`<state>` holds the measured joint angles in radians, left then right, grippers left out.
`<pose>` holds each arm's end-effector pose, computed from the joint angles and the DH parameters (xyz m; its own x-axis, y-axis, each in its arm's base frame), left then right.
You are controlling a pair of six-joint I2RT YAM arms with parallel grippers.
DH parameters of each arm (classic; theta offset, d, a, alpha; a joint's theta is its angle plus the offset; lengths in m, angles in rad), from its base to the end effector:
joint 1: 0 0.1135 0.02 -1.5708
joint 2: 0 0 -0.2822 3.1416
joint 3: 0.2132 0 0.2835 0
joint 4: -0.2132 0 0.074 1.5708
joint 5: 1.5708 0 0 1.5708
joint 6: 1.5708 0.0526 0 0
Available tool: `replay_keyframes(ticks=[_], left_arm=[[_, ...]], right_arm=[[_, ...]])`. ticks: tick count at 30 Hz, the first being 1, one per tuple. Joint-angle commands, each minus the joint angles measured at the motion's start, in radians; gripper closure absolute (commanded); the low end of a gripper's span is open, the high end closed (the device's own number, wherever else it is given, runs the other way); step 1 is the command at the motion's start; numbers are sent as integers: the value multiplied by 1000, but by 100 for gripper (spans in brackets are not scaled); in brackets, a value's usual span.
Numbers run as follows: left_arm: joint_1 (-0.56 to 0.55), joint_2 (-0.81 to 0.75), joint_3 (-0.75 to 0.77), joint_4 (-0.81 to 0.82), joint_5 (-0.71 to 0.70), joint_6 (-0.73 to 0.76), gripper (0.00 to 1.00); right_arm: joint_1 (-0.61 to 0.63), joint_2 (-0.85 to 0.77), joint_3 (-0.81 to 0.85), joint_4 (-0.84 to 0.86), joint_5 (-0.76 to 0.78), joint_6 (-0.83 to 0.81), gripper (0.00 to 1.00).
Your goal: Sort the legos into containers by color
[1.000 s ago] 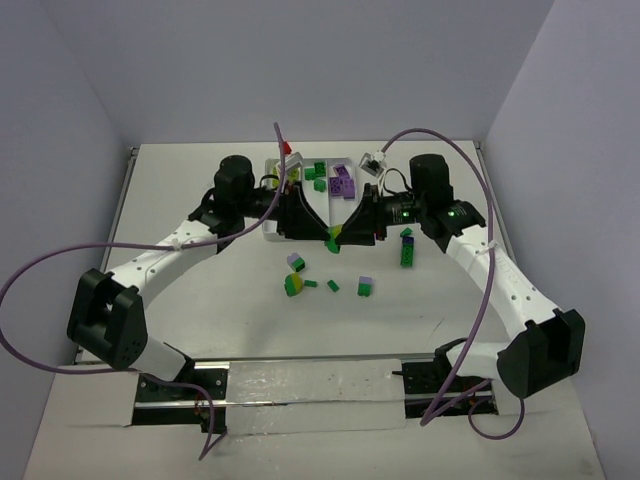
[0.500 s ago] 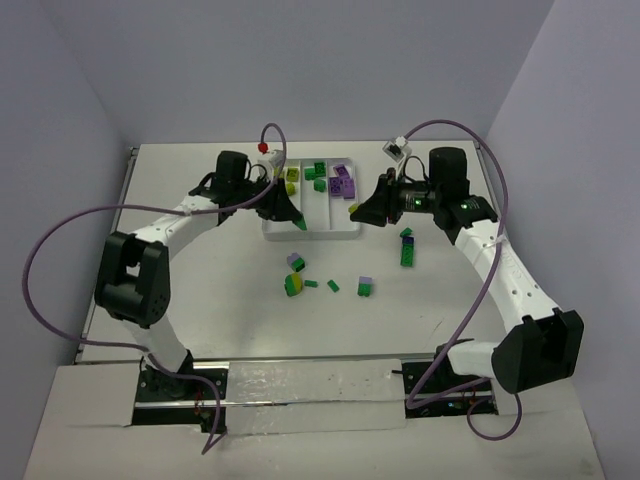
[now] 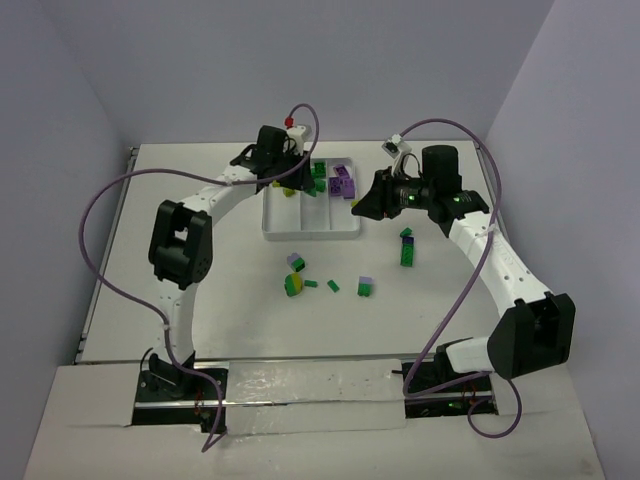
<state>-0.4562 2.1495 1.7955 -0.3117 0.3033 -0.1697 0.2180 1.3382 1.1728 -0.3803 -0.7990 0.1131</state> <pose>0.4893 -0.2576 0.2333 -0.6531 0.1410 -0.7440 0.5286 0.7884 -0.3146 0.3167 0.1088 0.3442 -0.5880 -0.0496 -0.8073 -0.6869 0.5576 0.4661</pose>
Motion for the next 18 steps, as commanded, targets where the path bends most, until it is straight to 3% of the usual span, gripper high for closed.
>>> replay_keyframes(ticks=[1,10,18], left_arm=[[-29,72,107,-36,-129,31,100],[-35,142,185,-72,-228,35,100],[-33,214,301,-108,-262,29,70]], right_arm=[[-5,2,47,15,19,-16,100],[-3,8,48,11,58,-20,100],[-3,7,64,-11,92,-32,100]])
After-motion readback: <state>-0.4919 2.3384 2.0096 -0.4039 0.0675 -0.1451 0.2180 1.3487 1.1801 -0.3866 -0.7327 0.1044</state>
